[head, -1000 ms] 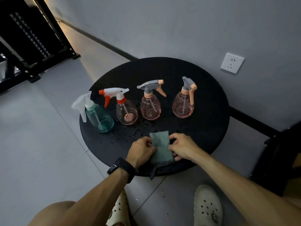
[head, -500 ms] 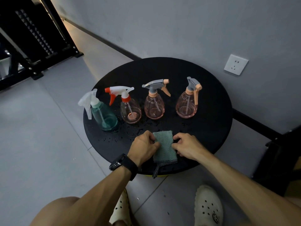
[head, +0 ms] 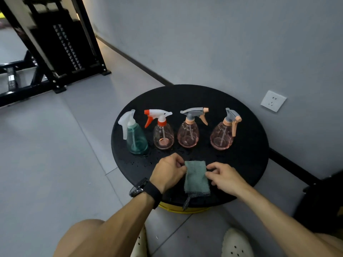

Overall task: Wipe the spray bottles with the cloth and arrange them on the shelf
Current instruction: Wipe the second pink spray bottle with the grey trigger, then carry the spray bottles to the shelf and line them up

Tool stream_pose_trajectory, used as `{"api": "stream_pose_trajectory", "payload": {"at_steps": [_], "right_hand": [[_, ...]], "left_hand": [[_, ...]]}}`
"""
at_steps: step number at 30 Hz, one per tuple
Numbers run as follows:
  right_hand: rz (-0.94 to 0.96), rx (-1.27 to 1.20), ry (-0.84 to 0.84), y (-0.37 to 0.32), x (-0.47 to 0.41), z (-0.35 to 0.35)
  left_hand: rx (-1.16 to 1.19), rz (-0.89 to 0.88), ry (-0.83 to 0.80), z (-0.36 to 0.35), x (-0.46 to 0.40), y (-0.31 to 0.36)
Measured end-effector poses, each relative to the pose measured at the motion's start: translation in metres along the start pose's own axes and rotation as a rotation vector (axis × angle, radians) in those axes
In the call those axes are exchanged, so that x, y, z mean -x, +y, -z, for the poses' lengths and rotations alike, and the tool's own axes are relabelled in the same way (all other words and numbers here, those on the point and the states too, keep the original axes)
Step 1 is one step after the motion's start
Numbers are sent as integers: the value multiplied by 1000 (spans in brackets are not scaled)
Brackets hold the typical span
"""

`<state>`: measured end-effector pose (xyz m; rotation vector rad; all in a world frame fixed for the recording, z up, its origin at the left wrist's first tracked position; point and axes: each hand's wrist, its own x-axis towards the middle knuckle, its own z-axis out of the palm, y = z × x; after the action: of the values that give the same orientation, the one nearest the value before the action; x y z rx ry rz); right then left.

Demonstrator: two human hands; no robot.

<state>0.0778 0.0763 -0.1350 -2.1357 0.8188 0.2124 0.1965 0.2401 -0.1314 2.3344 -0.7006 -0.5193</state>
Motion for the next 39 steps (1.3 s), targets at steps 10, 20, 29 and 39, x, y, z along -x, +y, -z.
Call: {"api": "stream_pose_trajectory", "payload": {"at_steps": [10,20,29,39], "right_hand": [[39,-3,226,-38,17,58],[188,258,522,-89,-6,129],[142,546,541,-81,-47,129],[27,510,451,-70,-72,123]], "left_hand": [[33,-23,28,23,16,-3],[8,-72,17,16,14,5],[-53,-99,25,9,1,12],[-86,-115,25,3,-6,25]]}}
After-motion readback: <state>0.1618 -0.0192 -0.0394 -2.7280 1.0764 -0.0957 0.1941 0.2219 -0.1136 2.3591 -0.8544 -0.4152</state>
